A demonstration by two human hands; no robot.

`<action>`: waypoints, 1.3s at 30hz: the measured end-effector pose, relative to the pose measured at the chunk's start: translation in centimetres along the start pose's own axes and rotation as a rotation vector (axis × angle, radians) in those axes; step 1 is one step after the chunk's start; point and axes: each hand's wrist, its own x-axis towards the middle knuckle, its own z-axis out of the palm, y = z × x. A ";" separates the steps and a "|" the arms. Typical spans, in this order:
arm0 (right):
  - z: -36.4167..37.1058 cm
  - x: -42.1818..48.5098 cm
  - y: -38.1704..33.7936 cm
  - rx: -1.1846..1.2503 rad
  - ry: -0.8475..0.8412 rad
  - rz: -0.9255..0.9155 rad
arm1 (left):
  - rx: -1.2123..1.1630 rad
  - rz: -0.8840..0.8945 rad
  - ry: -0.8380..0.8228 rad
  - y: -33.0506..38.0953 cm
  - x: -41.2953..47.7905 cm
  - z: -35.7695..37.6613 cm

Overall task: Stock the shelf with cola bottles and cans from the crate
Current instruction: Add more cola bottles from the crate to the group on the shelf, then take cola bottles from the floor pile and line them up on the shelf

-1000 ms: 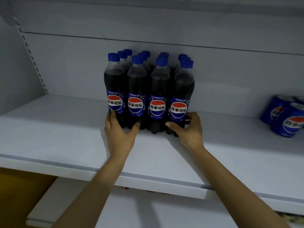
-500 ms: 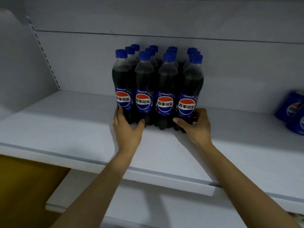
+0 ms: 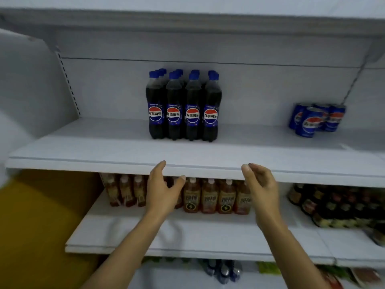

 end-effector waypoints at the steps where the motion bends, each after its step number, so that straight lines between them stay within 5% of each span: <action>1: -1.1 -2.7 0.1 0.011 0.005 0.013 | -0.023 -0.017 -0.023 -0.3 -2.1 -0.2; 9: -12.1 -20.1 1.7 -0.105 0.004 0.229 | -0.071 -0.103 -0.279 -0.6 -16.8 1.7; 18: -21.8 -28.3 1.3 -0.124 0.114 0.355 | -0.012 -0.061 -0.463 2.7 -25.7 6.2; 39: -60.5 -34.2 4.9 -0.074 0.659 0.567 | 0.163 -0.028 -0.970 11.3 -47.5 39.8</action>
